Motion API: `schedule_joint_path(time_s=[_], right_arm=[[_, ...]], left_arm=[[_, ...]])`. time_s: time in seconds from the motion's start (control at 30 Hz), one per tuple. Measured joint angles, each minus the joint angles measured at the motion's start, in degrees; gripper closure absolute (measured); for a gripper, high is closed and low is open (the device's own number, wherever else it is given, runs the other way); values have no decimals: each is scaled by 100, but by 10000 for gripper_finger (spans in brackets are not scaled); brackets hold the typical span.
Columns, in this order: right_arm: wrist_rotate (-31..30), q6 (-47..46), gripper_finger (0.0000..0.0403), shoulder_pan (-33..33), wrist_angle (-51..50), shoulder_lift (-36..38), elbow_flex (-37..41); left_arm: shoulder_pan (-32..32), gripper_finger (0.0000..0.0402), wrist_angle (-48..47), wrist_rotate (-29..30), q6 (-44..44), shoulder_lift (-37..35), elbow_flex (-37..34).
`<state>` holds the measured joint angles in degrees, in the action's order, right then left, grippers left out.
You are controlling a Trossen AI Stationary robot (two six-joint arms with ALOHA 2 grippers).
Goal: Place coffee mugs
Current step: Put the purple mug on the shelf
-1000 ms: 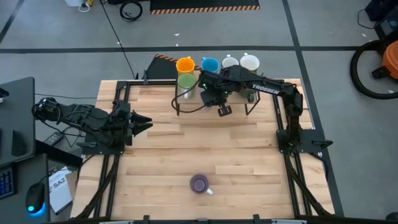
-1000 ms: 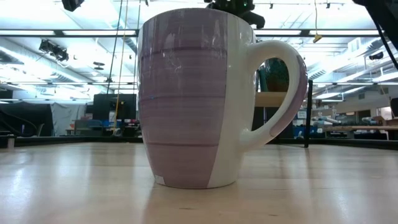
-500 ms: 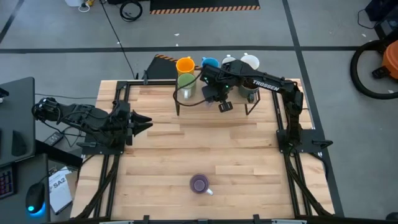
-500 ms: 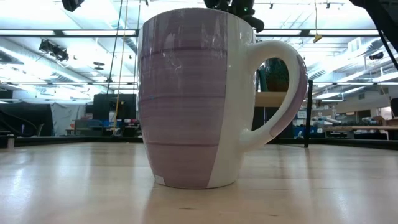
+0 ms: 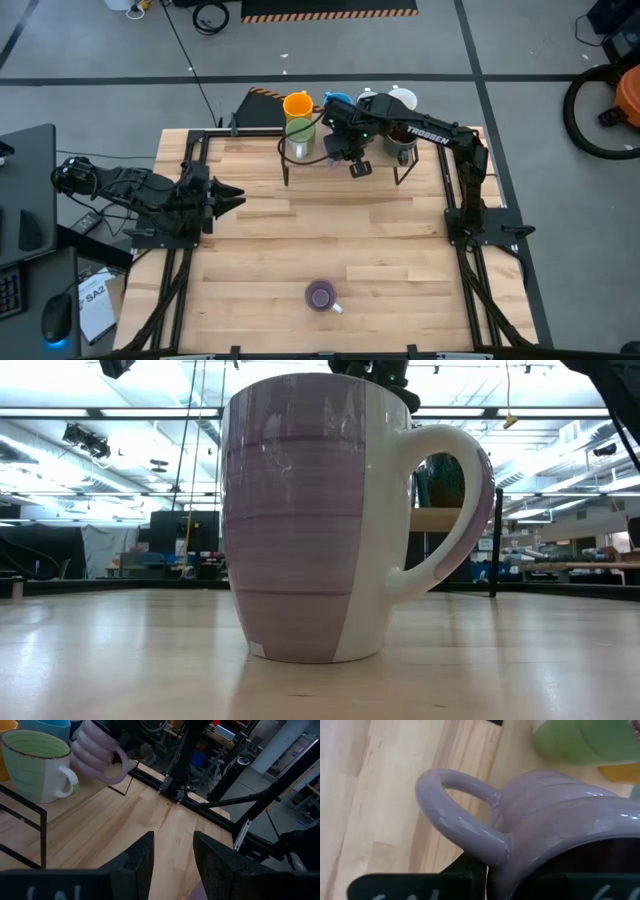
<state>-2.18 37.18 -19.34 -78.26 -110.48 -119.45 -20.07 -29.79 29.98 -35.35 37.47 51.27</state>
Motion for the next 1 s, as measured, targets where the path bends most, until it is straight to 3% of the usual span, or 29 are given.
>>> schedule_joint_path(time_s=[0.57, 1.0], right_arm=[[8, -91, 354, 7, 153, 0, 397], [-303, -95, 296, 16, 164, 0, 397]], left_arm=[[1, 259, 127, 0, 0, 0, 0], [0, 259, 126, -4, 2, 0, 0]])
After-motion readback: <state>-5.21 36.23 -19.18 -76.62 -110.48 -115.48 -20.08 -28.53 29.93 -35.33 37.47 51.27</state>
